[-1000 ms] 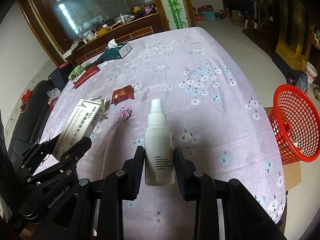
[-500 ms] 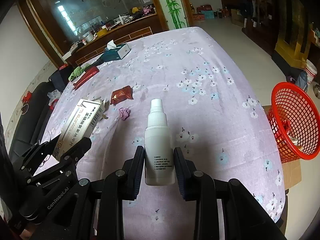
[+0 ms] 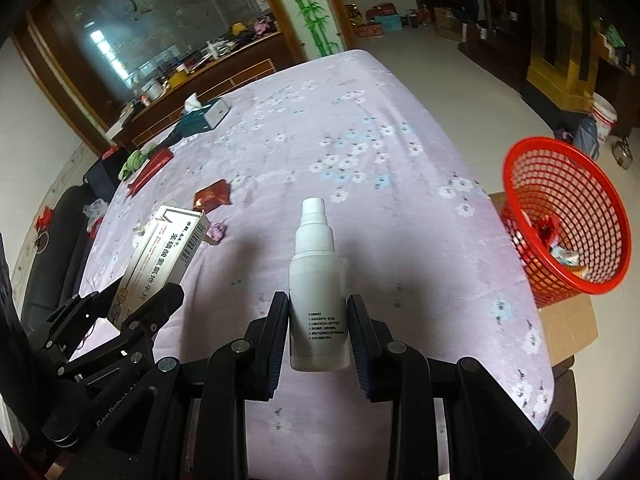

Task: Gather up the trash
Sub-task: 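Lift and carry the medicine box and spray bottle to the wastebasket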

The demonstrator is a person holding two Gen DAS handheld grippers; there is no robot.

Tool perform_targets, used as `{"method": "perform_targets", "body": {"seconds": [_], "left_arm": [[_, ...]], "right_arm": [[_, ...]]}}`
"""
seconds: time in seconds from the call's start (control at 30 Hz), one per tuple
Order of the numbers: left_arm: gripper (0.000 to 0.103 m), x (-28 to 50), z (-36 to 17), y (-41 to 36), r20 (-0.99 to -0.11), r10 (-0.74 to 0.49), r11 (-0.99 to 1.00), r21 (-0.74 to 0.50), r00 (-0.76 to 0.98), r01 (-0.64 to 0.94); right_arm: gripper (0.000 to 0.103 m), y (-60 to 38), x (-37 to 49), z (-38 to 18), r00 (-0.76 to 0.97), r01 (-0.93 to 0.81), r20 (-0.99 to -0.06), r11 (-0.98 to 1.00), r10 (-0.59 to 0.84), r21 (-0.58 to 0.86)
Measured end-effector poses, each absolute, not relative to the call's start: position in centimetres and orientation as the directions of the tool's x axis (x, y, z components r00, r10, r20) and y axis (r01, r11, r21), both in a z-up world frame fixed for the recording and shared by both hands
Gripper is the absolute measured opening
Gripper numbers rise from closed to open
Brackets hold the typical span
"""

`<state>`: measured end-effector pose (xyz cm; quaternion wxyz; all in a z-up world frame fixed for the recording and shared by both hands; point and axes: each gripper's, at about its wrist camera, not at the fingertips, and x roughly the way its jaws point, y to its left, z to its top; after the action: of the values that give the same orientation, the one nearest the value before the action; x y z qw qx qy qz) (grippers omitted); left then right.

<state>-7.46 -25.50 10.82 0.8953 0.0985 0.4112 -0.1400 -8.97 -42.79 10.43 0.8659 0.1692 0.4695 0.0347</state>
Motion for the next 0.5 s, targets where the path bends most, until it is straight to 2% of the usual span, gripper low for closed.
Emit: {"method": "perform_targets", "body": {"seconds": [0.5], "left_arm": [[0.05,-7.3,10.8,-32.4,-0.766,-0.244,0.884,0.077,0.595,0.462]], "right_arm": [[0.032,-50.0,-11.0,10.3,0.579,0.242,-0.801,0.906,0.151,0.346]]}}
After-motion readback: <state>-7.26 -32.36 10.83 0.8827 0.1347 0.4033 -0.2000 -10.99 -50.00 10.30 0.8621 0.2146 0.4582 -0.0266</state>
